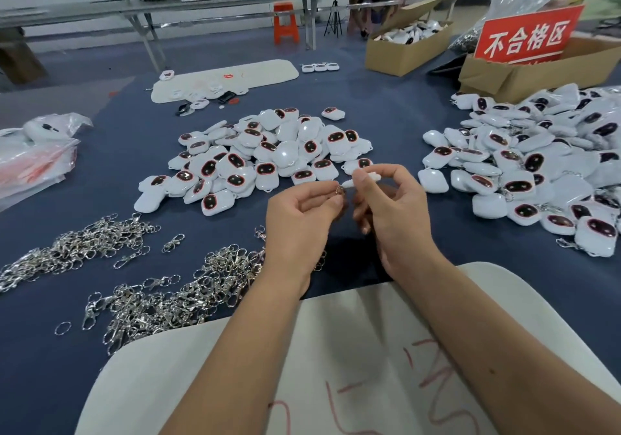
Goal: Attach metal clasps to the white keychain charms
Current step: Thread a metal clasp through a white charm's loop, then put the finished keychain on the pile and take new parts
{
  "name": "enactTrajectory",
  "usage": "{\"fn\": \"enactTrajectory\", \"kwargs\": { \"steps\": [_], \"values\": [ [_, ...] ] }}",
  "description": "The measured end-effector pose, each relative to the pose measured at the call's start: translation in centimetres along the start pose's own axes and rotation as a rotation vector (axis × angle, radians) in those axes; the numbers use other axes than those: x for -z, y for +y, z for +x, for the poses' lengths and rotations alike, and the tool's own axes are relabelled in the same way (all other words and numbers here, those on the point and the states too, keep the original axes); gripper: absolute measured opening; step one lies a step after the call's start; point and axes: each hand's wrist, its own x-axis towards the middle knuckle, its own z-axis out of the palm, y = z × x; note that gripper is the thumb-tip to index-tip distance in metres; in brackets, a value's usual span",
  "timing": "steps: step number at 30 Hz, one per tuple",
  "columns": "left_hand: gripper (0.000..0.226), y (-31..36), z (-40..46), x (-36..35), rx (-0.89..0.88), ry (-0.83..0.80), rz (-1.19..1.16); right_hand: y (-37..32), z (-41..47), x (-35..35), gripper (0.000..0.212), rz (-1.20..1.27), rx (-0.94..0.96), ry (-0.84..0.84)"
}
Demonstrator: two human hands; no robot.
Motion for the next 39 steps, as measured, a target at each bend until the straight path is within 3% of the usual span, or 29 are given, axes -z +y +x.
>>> {"fn": "enactTrajectory", "kwargs": {
  "steps": [5, 9, 11, 14, 17, 19, 21, 24, 27, 31, 34, 39],
  "values": [
    [0.018, 0.7, 1.3, -4.1, 0.092, -0.074, -0.003, 0.0, 0.5, 0.8, 0.029, -0.014, 0.037, 0.210],
    [0.023, 1.1, 2.7, -7.4, 0.025, -0.222, 0.017, -0.5, 0.9, 1.9, 0.087, -0.084, 0.216, 0.348],
    [0.033, 0.8, 3.3, -8.1, -0.183, -0.205, 0.297, -0.7, 0.8, 2.1, 0.100, -0.111, 0.294, 0.305],
    [0.038, 0.0, 4.7, -7.2, -0.430, -0.131, 0.750, -0.4, 0.7, 1.7, 0.094, -0.279, 0.237, 0.287],
    [0.017, -0.7, 5.6, -6.0, -0.481, -0.320, 1.133, -0.2, 0.8, 1.3, 0.071, -0.496, 0.144, 0.250],
    [0.010, -0.9, 5.5, -5.2, -0.508, -0.366, 1.261, -0.2, 0.8, 1.1, 0.050, -0.646, 0.208, 0.218],
    [0.016, -0.9, 4.9, -4.3, -0.522, -0.362, 1.177, -0.1, 0.8, 0.9, 0.044, -0.747, 0.300, 0.139],
    [0.032, -0.5, 3.6, -2.1, -0.462, -0.365, 0.909, 0.4, 0.7, 0.5, 0.062, -1.021, 0.249, -0.118],
    [0.043, 0.2, 2.4, 0.9, -0.430, -0.214, 0.839, 1.0, 0.2, -0.1, 0.069, -1.260, 0.341, -0.297],
    [0.028, 0.8, 1.8, 4.5, -0.385, -0.068, 0.912, 1.3, 0.0, -0.3, 0.053, -1.227, 0.441, -0.275],
    [0.010, 1.2, 1.3, 5.8, -0.383, -0.177, 1.055, 0.9, -0.5, -0.5, 0.053, -1.152, 0.466, -0.247],
    [0.024, 1.1, 0.4, 5.5, -0.315, -0.287, 1.118, 0.3, -0.7, -0.6, 0.024, -1.087, 0.416, -0.287]
  ]
}}
